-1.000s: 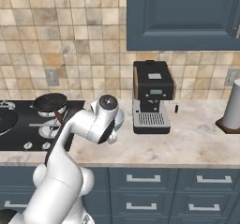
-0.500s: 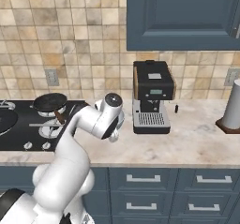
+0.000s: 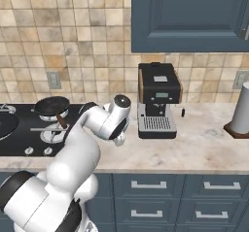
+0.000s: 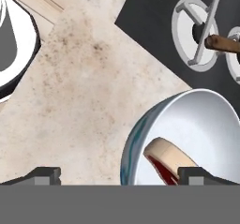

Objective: Place one of the steaks on the plate and the other in the bowl. Then place the bowl in the fridge.

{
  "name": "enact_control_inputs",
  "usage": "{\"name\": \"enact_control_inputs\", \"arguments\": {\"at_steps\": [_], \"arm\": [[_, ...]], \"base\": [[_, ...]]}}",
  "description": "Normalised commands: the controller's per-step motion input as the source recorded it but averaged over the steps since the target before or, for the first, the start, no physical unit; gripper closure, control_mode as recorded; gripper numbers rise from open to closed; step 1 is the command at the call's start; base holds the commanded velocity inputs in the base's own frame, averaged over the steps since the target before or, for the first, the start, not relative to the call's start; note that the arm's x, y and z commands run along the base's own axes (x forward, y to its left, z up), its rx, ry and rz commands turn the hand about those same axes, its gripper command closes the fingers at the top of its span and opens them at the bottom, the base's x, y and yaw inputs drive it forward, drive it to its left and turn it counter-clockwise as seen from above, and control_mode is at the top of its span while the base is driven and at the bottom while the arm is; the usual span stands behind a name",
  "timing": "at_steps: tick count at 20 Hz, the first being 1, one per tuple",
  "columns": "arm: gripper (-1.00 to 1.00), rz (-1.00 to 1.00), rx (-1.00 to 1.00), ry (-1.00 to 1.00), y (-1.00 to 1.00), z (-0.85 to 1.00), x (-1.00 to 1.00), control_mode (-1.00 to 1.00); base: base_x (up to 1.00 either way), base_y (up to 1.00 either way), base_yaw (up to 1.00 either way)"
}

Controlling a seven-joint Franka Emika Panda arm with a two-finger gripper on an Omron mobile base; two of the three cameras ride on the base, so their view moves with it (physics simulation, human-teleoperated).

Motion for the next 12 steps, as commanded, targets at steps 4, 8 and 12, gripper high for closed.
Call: {"name": "enact_control_inputs", "arguments": {"at_steps": [4,8,12], "arm": [[-1.00,-0.04,0.03,0.02,-0.02,-0.19,0.17,-1.00],[-1.00,-0.04,0.02,0.03,0.00,-0.19,0.21,-1.00],[-1.00,-0.04,0.01,0.03,0.00,-0.16,0.24,-1.00]], "base": [[0.00,0.00,0.00],[0.00,0.00,0.00],[0.00,0.00,0.00]]}}
